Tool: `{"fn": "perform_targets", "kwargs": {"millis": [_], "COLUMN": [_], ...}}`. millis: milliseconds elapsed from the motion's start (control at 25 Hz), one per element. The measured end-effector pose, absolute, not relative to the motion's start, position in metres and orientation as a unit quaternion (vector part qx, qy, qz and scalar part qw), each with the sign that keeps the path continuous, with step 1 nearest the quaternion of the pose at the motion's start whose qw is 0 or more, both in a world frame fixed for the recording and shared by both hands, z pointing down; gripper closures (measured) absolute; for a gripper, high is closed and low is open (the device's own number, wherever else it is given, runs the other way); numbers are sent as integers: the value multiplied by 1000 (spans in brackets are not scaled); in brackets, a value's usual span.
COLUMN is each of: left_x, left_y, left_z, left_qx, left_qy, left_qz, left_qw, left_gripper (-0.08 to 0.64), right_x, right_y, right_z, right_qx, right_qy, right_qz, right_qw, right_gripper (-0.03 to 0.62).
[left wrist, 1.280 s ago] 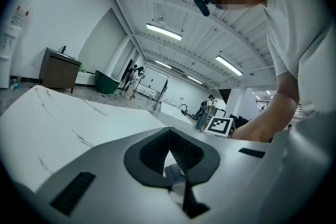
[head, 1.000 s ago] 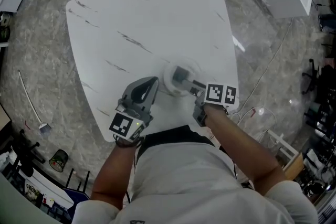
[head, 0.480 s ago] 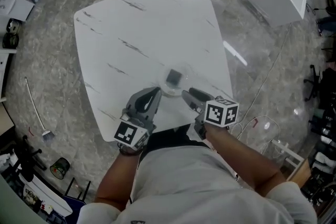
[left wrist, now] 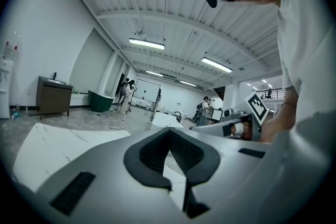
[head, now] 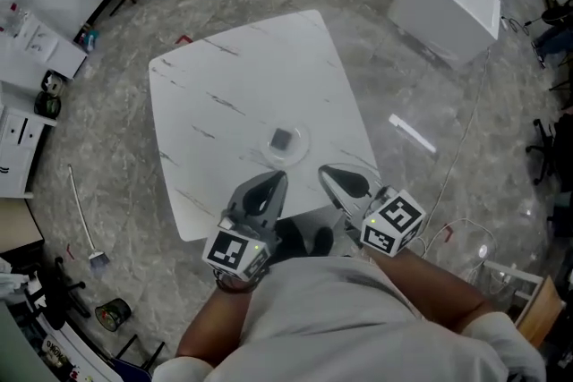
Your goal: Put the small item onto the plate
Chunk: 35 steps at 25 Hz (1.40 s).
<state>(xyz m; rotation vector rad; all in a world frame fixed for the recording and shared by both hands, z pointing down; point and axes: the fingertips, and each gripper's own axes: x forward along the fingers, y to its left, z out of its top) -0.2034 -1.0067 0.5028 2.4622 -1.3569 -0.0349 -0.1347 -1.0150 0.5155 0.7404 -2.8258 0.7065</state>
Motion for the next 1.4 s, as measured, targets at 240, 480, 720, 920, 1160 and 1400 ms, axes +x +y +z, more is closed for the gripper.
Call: {"fn": "perform_targets", "kwargs": {"millis": [240,480,720,920,1160,1400], "left_x": [-152,-128,-116,-106,-99,-100], "left_y": [-959,-934,-917,-913,-914,-916], "left_z": [412,354,331,318,314,310], "left_qx": [871,864,858,859,862,860], "left_qy": [-477,-498,-508,-506,-500,-503], "left_qz": [-17,-33,-45,-55,-62,-64], "left_qw": [114,63,53,51,54,53], "left_gripper": [555,555,555,555,555,555], "right_x": [-96,-77,-63,-57,-52,-50], "right_y": [-967,-941,-916,-908,-908,-914], "right_z": [420,353,320,305,300,303], "right_qx": [216,189,171,167,168,170], "right_qy": [-965,-977,-981,-984,-985,-984], "right_qz": [147,101,83,50,43,44], "right_qw": [23,-10,-23,-22,-25,-24], "right_gripper": [591,591,591,591,591,591]}}
